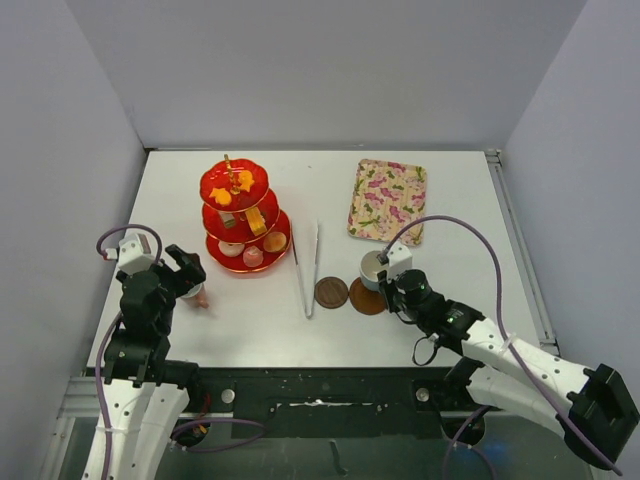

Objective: Serve the afternoon tea
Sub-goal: Place the cup on the coaster.

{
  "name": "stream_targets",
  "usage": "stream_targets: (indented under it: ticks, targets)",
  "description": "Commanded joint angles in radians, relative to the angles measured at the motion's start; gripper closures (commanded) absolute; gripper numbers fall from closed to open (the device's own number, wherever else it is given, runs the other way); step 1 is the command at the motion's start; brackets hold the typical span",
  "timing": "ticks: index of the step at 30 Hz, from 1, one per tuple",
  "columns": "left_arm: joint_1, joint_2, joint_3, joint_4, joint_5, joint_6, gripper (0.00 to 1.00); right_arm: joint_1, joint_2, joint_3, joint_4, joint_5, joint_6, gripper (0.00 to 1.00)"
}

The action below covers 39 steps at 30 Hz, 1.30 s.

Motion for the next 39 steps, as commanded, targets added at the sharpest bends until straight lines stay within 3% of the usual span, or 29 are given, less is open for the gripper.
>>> stream_targets:
  ticks: [1, 14, 29, 33, 36, 39]
  targets:
    - [0.007, 0.006, 0.009, 0.051, -0.005, 0.008, 0.19, 0.057, -0.043, 0.078, 0.057, 0.078, 0.034, 1.0]
    - [0.007, 0.014, 0.012, 0.049, -0.006, 0.007, 0.19, 0.122, -0.017, 0.096, -0.058, 0.092, 0.161, 1.0]
    - [0.008, 0.014, 0.008, 0.052, -0.001, 0.008, 0.19, 0.123, -0.023, 0.034, 0.004, 0.019, 0.187, 0.97]
    - [0.008, 0.014, 0.008, 0.054, 0.001, 0.008, 0.19, 0.123, -0.006, 0.051, -0.019, 0.021, 0.191, 0.87]
    - [0.008, 0.016, 0.006, 0.057, 0.006, 0.01, 0.19, 0.122, -0.011, 0.074, -0.055, 0.008, 0.181, 0.65]
    - [0.009, 0.016, 0.006, 0.058, 0.009, 0.01, 0.19, 0.123, -0.027, 0.108, -0.109, 0.034, 0.186, 0.55]
